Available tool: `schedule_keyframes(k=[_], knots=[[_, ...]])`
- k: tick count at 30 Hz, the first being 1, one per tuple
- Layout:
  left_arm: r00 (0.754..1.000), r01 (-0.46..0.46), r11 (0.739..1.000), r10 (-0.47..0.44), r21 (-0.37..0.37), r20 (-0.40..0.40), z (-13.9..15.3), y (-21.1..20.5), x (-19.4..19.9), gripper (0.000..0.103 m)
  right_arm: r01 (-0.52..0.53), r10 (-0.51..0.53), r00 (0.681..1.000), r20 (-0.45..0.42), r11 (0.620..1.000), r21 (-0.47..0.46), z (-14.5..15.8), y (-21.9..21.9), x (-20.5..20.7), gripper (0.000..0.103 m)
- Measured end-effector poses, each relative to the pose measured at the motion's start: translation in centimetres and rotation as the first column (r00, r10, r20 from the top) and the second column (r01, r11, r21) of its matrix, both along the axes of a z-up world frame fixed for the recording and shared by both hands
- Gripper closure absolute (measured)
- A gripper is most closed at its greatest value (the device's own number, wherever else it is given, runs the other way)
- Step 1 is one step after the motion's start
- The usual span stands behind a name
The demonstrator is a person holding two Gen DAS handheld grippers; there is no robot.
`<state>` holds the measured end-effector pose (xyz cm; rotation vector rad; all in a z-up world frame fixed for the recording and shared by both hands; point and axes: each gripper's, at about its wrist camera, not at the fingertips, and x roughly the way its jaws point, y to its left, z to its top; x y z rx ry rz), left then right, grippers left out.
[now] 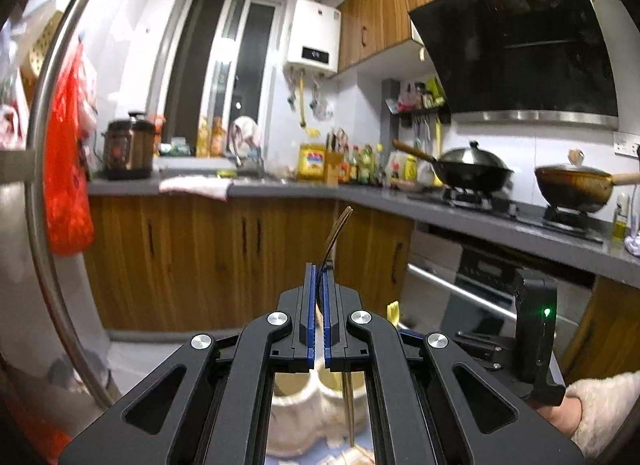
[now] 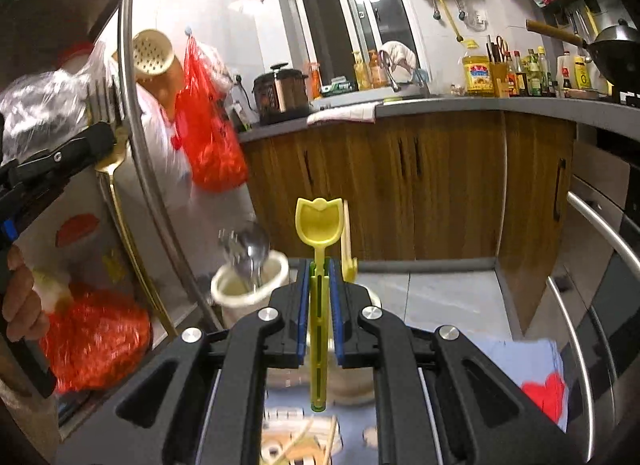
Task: Organize utensils
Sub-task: 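Lift gold fork with left tool while right tool carries yellow spoon toward the holder, then open left tool dropping gold fork into tall section while right tool releases yellow spoon into cup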
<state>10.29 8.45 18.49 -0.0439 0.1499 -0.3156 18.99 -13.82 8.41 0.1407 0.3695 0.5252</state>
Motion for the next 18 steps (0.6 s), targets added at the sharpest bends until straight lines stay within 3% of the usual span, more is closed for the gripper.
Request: schedule_keyframes(k=[9,18], knots=[[0.981,-0.167,0.986,0.167,-0.011,0.098,2.0,1.8,3.0,0.099,0.059,-0.063,0.994,0.088,0.997,0.055,1.6,0.5,3.0,0.093],[0.977,-0.209,0.977,0.206,0.051,0.053,-1.7,0.9,6.8,0.099,0.109,-0.107,0.987,0.121,0.994,-0.010,-1.6,1.2,4.6,0.093]])
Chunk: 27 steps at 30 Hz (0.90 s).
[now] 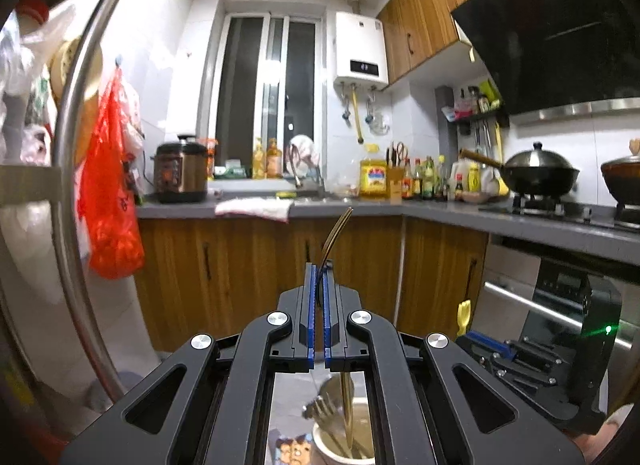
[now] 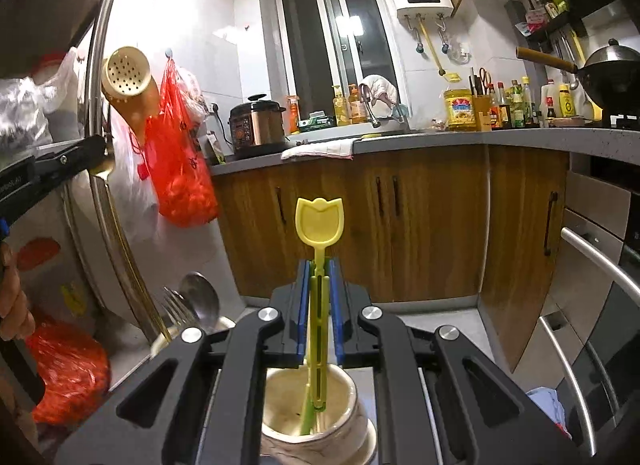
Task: Organize utensils
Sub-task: 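Open left tool dropping gold fork into tall section while right tool releases yellow spoon into cup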
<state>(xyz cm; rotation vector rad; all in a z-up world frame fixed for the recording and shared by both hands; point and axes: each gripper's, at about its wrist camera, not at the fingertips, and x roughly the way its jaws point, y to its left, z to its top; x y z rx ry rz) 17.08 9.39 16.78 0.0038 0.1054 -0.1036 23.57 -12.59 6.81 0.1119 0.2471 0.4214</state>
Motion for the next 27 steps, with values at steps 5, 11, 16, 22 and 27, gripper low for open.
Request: schedule_keyframes(k=[5,11,16,22,27], knots=[[0.998,0.029,1.000,-0.029,0.001,-0.060,-2.7,-0.6,1.1,0.099,-0.008,0.008,0.999,-0.038,1.000,-0.006,-1.7,-0.2,0.5,0.093],[0.988,0.080,0.997,-0.077,0.015,-0.138,-5.6,-1.7,2.2,0.099,-0.022,0.022,0.995,-0.097,1.000,0.000,-3.7,-0.6,0.9,0.093],[0.977,0.116,0.993,-0.109,0.028,-0.186,-7.5,-2.6,2.9,0.099,-0.031,0.029,0.992,-0.120,0.999,-0.017,-4.7,-0.5,0.8,0.093],[0.971,0.129,0.991,-0.118,0.039,-0.208,-8.5,-3.3,3.4,0.099,-0.045,0.041,0.988,-0.152,0.999,-0.025,-5.7,-0.6,0.9,0.093],[0.971,0.129,0.991,-0.117,0.044,-0.207,-8.6,-3.7,3.4,0.099,-0.055,0.052,0.983,-0.178,0.998,-0.015,-6.1,-0.9,1.2,0.093]])
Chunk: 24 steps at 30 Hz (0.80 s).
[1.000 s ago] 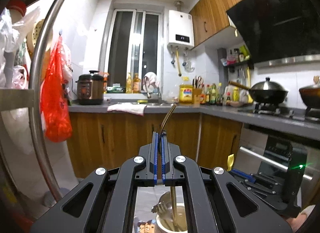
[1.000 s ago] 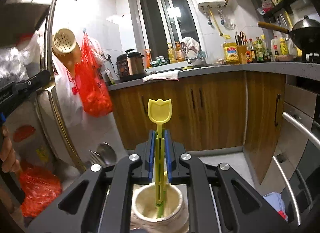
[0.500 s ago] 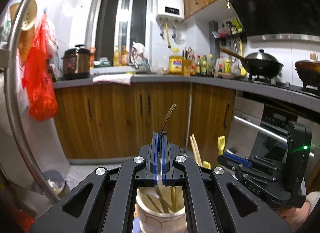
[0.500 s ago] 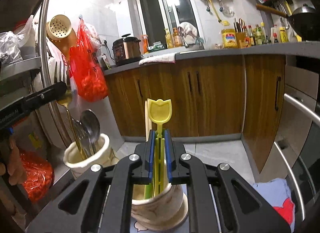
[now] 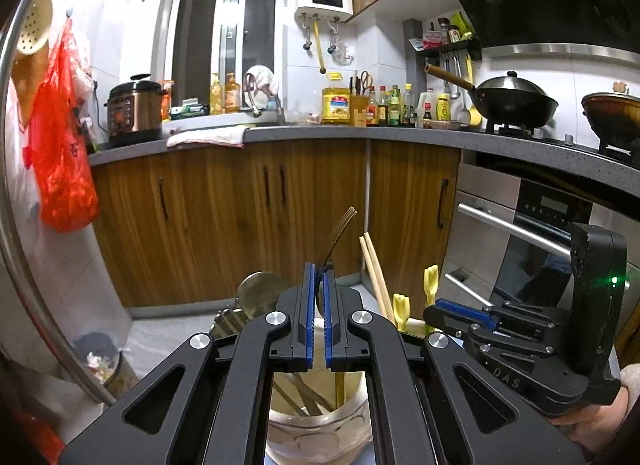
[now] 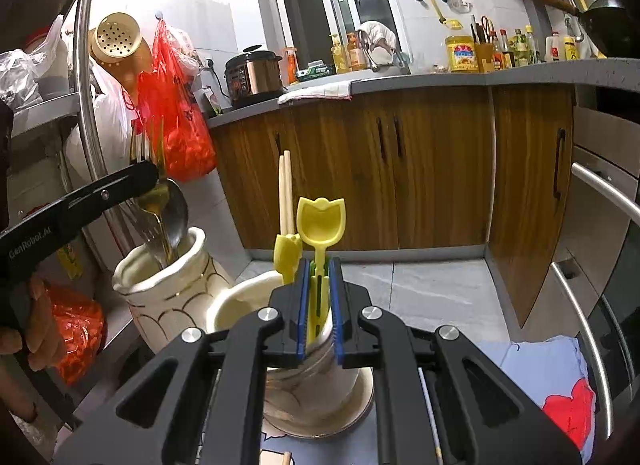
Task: Organize utensils
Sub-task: 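Open left tool dropping gold fork into tall section while right tool releases yellow spoon into cup, then move both tools back down toward the two wooden chopsticks on the cloth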
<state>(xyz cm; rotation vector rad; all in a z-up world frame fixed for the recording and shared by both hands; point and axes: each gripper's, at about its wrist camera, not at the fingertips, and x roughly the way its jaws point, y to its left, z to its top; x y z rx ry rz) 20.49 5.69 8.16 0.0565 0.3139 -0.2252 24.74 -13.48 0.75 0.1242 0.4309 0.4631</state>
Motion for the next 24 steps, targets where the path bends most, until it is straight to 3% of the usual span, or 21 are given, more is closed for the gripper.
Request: schedule_keyframes(k=[7,9,10,12,14,18,20,24], knots=[[1.000,-0.015,1.000,0.014,-0.013,-0.024,-0.2,0.1,0.5,0.096,-0.007,0.007,1.000,-0.012,1.000,0.009,0.1,-0.1,0.2,0.093],[0.999,-0.027,0.999,0.027,-0.019,-0.025,-0.2,0.2,0.5,0.083,-0.007,0.007,1.000,-0.017,1.000,0.014,0.1,-0.2,0.2,0.093],[0.999,-0.033,0.999,0.032,-0.028,-0.019,-0.1,0.4,0.5,0.071,-0.005,0.005,1.000,-0.018,1.000,0.017,0.1,-0.2,0.2,0.093],[0.999,-0.043,0.998,0.042,-0.036,-0.009,0.1,0.6,0.4,0.064,-0.008,0.008,1.000,-0.021,1.000,0.019,0.2,-0.3,0.3,0.089],[0.999,-0.048,0.998,0.048,-0.038,-0.007,0.3,0.8,0.3,0.059,-0.004,0.005,1.000,-0.020,1.000,0.020,0.3,-0.3,0.2,0.069],[0.998,-0.062,0.997,0.062,-0.037,-0.019,0.9,1.0,-0.2,0.051,0.014,-0.013,0.999,-0.032,1.000,0.026,0.9,-0.9,-0.6,0.057],[0.997,-0.075,0.997,0.074,-0.032,-0.024,1.3,1.1,-0.9,0.038,0.022,-0.020,0.999,-0.042,0.999,0.030,1.4,-1.3,-1.1,0.039],[0.995,-0.095,0.995,0.094,-0.034,-0.034,1.9,1.1,-2.8,0.025,0.055,-0.054,0.996,-0.066,0.998,0.017,2.6,-2.2,-2.9,0.025]])
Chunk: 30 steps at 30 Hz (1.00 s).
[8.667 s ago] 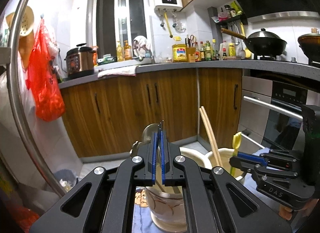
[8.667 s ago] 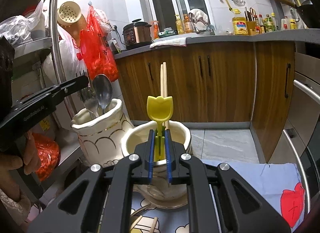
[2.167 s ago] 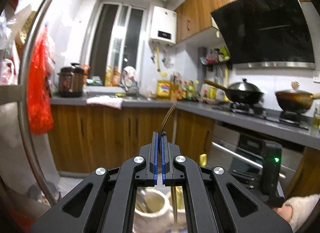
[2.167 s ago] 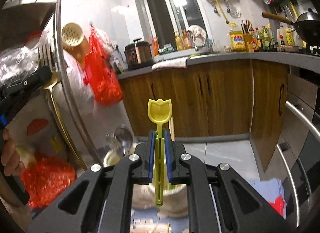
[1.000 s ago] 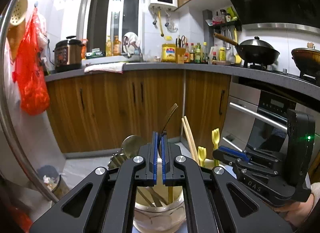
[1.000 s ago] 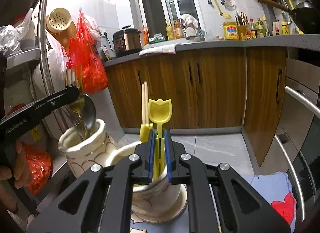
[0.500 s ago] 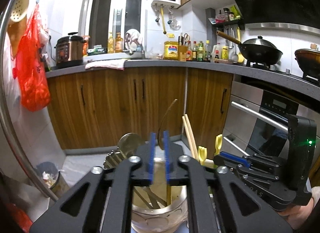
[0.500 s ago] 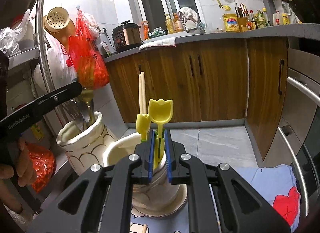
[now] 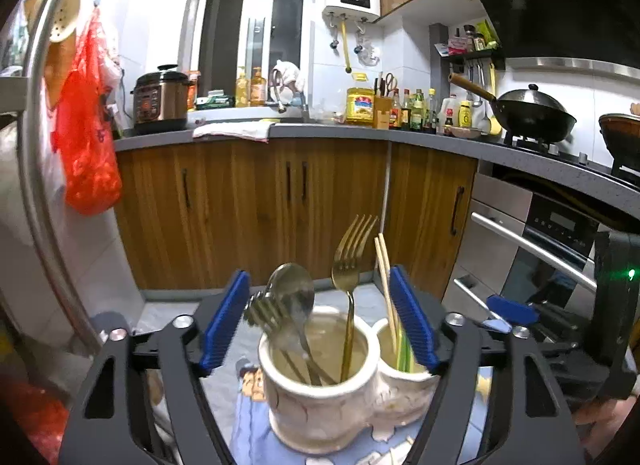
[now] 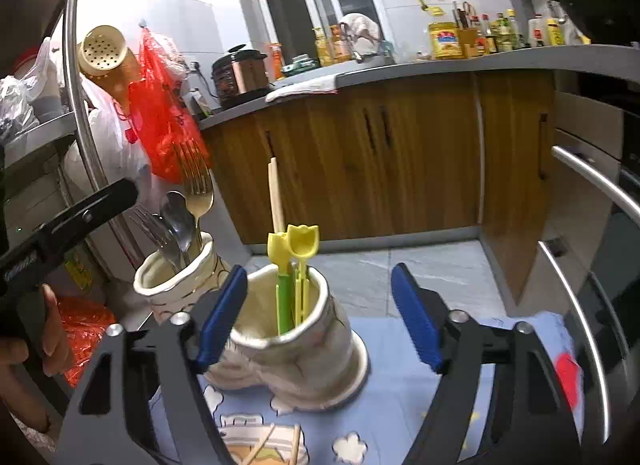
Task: Organize utensils
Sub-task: 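Move both tools back down toward the two wooden chopsticks on the cloth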
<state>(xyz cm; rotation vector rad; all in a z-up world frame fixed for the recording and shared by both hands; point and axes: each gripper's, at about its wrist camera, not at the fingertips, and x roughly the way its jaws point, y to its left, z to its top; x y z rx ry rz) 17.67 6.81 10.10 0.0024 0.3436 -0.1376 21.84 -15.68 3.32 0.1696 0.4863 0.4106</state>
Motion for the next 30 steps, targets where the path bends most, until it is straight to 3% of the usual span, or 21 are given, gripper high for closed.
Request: schedule_keyframes(k=[3,9,14,20,22,30], knots=[[0.999,-0.016,1.000,0.016,0.007,-0.031,0.0,-0.4,-1.9,0.017,0.020,-0.020,1.000,-0.022,1.000,-0.019,0.4,-0.5,-1.3,0.014],[0.990,-0.017,1.000,0.019,0.021,-0.137,-1.4,-1.2,-5.9,0.013,0.021,-0.028,0.995,-0.092,0.997,-0.072,0.3,-1.2,-5.7,0.011],[0.983,-0.038,0.999,0.039,0.007,-0.179,-3.4,-1.4,-8.3,0.012,0.001,-0.012,0.990,-0.141,0.997,-0.073,-1.2,-1.3,-8.4,0.011],[0.978,-0.070,0.995,0.084,0.075,-0.190,-6.0,-2.1,-8.8,0.012,0.007,-0.024,0.986,-0.167,0.995,-0.101,-4.4,-1.7,-9.2,0.011],[0.974,-0.068,0.994,0.085,0.088,-0.210,-7.0,-2.1,-8.7,0.012,-0.016,-0.011,0.976,-0.216,0.993,-0.121,-5.9,-1.6,-8.7,0.011],[0.961,-0.079,0.992,0.101,0.094,-0.256,-9.7,-1.3,-7.8,0.012,-0.066,0.026,0.971,-0.238,0.985,-0.161,-7.3,-1.5,-8.8,0.011]])
